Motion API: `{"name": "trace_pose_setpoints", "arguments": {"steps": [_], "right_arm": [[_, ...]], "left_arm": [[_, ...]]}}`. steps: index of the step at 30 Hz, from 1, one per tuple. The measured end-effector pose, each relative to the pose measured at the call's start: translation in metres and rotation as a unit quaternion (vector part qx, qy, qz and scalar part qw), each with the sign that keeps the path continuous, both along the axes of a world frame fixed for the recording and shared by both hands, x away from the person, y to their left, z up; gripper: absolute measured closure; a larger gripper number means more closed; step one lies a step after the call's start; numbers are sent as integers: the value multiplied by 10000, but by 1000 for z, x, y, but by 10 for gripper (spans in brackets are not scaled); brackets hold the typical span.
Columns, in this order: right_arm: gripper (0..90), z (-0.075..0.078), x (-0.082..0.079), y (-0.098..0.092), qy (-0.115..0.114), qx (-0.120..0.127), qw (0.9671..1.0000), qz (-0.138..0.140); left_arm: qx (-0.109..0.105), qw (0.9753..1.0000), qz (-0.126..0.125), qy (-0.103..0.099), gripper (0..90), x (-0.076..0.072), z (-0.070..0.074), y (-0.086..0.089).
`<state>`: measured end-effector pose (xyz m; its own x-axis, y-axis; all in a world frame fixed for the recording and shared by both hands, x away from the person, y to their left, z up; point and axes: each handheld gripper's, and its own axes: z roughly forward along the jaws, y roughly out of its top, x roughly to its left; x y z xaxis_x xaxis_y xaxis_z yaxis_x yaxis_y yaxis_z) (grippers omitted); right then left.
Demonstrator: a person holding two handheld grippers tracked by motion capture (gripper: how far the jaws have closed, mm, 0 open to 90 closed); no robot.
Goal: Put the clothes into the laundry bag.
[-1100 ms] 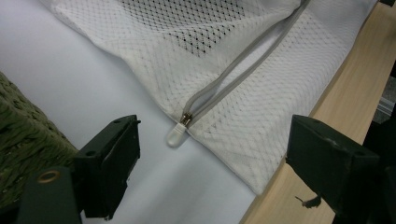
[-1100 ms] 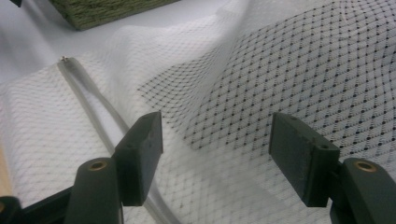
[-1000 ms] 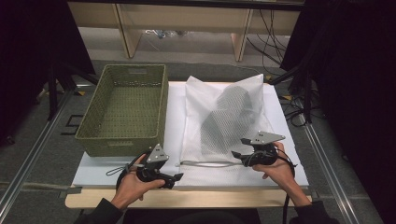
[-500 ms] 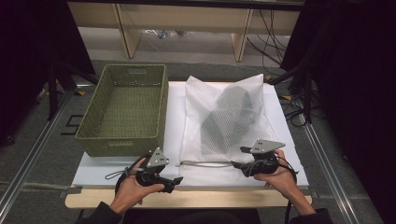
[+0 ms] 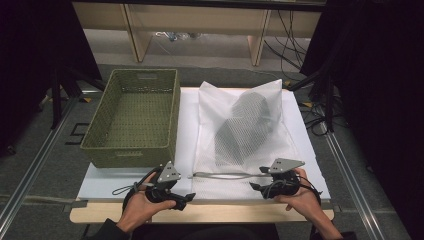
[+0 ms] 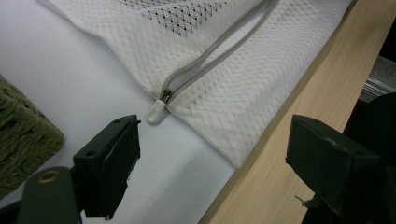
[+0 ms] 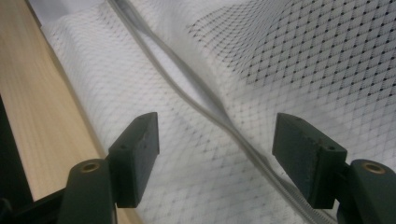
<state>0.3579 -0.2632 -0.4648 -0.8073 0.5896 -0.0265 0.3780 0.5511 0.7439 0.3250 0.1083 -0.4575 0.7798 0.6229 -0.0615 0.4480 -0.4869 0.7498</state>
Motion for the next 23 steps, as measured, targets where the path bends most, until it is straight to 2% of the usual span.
{"name": "trace_pose_setpoints", "arguments": {"steps": [2,5,6,8,18,23], "right_arm": [[326,0,-3,0,20,-8,10000,-34],[324,2,-6,-1,-90,9,10000,-17],[324,2,-8,-1,34,43,10000,-50],[324,2,-8,-1,-55,41,10000,-21],[323,2,-7,-2,-46,57,10000,-40],[323,2,-7,-2,-94,69,9999,-7]], "left_arm": [[21,10000,27,-27,169,0,1,0],[1,10000,12,-45,169,0,1,0],[-2,10000,20,-40,169,0,1,0],[-17,10000,19,-40,169,0,1,-1],[62,10000,23,-42,169,2,0,-1],[-44,10000,9,1,169,2,0,-2]]}}
